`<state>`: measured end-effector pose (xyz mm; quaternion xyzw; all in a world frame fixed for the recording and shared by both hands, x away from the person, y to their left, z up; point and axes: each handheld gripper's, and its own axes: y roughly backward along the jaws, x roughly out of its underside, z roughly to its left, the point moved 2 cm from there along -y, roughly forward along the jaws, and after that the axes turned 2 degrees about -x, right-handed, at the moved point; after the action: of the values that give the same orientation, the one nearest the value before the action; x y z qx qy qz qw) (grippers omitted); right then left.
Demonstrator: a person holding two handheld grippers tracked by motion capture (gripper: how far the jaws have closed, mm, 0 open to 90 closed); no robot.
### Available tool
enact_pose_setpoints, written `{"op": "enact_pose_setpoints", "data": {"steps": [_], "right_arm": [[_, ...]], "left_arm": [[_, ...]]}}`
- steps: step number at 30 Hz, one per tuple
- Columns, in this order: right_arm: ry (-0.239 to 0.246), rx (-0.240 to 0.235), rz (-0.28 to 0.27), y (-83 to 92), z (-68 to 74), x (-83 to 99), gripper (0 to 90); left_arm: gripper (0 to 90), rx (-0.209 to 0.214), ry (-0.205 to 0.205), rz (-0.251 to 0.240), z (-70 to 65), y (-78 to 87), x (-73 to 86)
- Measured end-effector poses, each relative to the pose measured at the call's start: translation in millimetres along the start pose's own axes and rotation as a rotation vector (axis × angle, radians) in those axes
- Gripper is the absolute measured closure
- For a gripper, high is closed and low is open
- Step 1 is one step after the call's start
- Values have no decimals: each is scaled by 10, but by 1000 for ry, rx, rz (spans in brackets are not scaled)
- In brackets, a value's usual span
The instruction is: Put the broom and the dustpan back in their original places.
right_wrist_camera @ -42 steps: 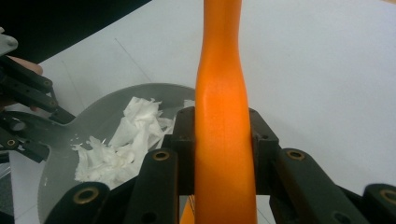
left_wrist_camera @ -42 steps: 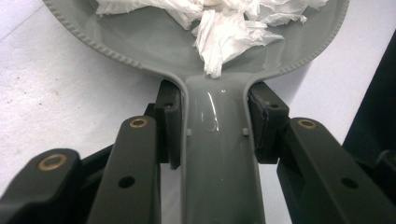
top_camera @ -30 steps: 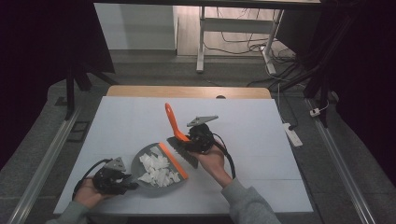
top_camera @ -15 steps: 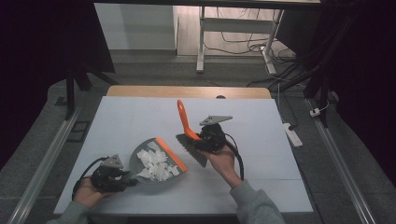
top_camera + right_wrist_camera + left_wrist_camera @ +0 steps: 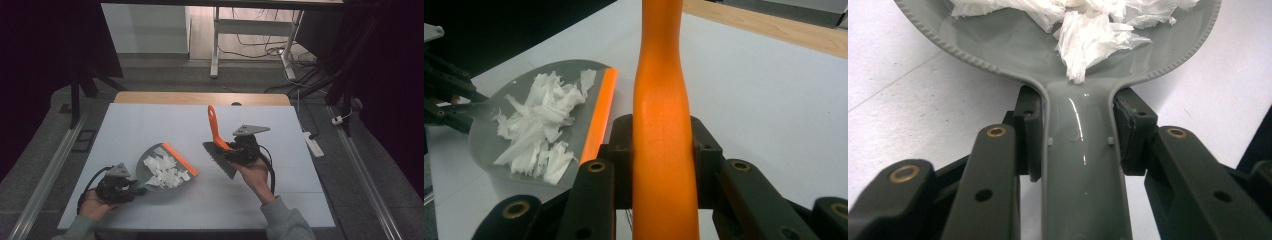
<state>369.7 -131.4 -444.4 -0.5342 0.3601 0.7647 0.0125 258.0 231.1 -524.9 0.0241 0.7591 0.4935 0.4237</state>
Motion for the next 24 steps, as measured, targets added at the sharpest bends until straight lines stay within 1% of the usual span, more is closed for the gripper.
{"op": "enact_pose_setpoints", "data": {"steps": [2, 9, 12, 19, 21, 24], "right_arm": [[-2, -2, -7, 26, -13, 8, 704], [0, -3, 4, 93, -42, 52, 704], [0, -2, 6, 124, -61, 83, 704], [3, -1, 16, 207, -120, 165, 704], [-3, -2, 18, 237, -133, 186, 704], [-4, -5, 21, 271, -148, 218, 704]], "left_arm": [[617, -4, 7, -2, 5, 7, -3], [617, -23, 25, -10, 14, 27, -2], [617, -37, 38, -21, 21, 46, -5], [617, -82, 87, -47, 19, 75, -20], [617, -90, 98, -54, 15, 80, -29], [617, -106, 106, -61, 5, 84, -48]]}}
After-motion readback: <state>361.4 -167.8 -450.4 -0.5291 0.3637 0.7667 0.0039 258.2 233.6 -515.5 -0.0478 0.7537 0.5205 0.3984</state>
